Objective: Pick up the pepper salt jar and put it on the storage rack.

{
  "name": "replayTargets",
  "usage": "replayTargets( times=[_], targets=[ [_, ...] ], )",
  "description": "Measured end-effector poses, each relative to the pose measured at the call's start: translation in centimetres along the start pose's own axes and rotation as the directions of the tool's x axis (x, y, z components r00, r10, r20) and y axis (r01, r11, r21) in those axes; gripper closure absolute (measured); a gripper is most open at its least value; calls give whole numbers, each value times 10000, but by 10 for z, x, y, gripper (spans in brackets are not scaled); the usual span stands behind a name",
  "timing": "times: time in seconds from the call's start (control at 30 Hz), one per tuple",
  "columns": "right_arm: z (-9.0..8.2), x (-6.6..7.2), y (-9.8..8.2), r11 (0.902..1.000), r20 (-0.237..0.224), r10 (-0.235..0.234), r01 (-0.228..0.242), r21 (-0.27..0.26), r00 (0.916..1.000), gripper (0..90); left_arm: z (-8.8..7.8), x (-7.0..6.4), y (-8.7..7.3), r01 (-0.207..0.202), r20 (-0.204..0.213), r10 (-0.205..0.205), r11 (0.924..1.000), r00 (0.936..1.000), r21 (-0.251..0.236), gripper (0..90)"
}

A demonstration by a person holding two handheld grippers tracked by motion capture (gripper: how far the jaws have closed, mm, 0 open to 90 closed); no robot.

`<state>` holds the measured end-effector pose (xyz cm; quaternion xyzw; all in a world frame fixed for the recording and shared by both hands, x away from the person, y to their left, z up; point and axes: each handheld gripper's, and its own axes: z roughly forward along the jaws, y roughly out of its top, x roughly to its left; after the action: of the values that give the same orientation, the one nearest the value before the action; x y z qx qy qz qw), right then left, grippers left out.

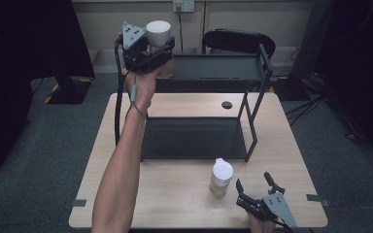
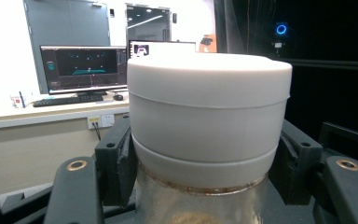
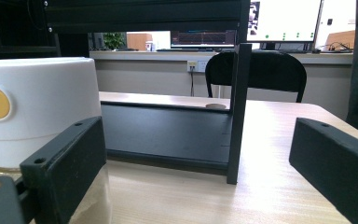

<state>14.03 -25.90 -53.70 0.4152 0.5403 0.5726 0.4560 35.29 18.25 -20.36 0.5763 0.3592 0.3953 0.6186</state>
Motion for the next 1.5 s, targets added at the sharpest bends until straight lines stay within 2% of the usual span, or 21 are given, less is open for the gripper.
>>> replayTargets(
  times=[0.13, 0.2, 0.23, 0.27, 0.33, 0.53, 0.83, 0.97, 1.03, 1.1, 1.17, 1.23, 1.33, 1.5],
  targets=[
    [0, 0, 0, 10000, -1, -4, 4, 0, 10000, 27, 1, 1, 0, 67, -13, -67, 10000, 10000, 44, 348],
    [0, 0, 0, 10000, -3, -7, 7, -6, 10000, 27, 2, 1, 2, -52, -87, 54, 9995, 9999, 318, 347],
    [0, 0, 0, 10000, -2, -7, 7, -1, 10000, 27, 2, 3, -1, -31, 12, 31, 9999, 10000, 170, 347],
    [0, 0, 0, 10000, -2, -6, 6, 3, 10000, 27, 2, 2, -1, 68, -113, -66, 9999, 9999, 155, 347],
    [0, 0, 0, 10000, -6, -17, 17, -5, 10000, 27, 3, 0, -1, 19, -230, -15, 9998, 9997, 174, 347],
    [0, 0, 0, 10000, -3, -13, 13, -1, 10000, 27, 5, 1, 2, -58, -131, 62, 9994, 9999, 338, 347],
    [0, 0, 0, 10000, -6, -17, 17, -6, 10000, 27, 5, 7, 1, 27, 85, -29, 9996, 10000, 294, 341],
    [0, 0, 0, 10000, -7, -18, 18, -7, 10000, 27, 5, 6, -1, 39, 97, -39, 10000, 9999, 62, 272],
    [0, 0, 0, 10000, -6, -17, 17, -6, 10000, 27, 5, 3, 0, -32, -53, 32, 10000, 10000, 70, 221],
    [0, 0, 0, 10000, -7, -18, 18, -8, 10000, 27, 4, 3, 0, 168, -101, -168, 9999, 9998, 3, 199],
    [0, 0, 0, 10000, -14, -10, 10, -4, 10000, 27, 2, 3, -1, 298, -136, -299, 9995, 9995, -107, 125],
    [0, 0, 0, 10000, -14, -22, 22, -7, 10000, 27, 1, 0, 0, 224, -237, -227, 9997, 9995, -131, 107],
    [0, 0, 0, 10000, -13, -27, 27, -6, 10000, 27, -2, -5, -1, 151, -422, -161, 9996, 9990, -250, 11],
    [0, 0, 0, 10000, -9, -38, 38, -14, 10000, 27, -9, -8, -5, -121, -438, 101, 9989, 9990, -463, 1]
  ],
)
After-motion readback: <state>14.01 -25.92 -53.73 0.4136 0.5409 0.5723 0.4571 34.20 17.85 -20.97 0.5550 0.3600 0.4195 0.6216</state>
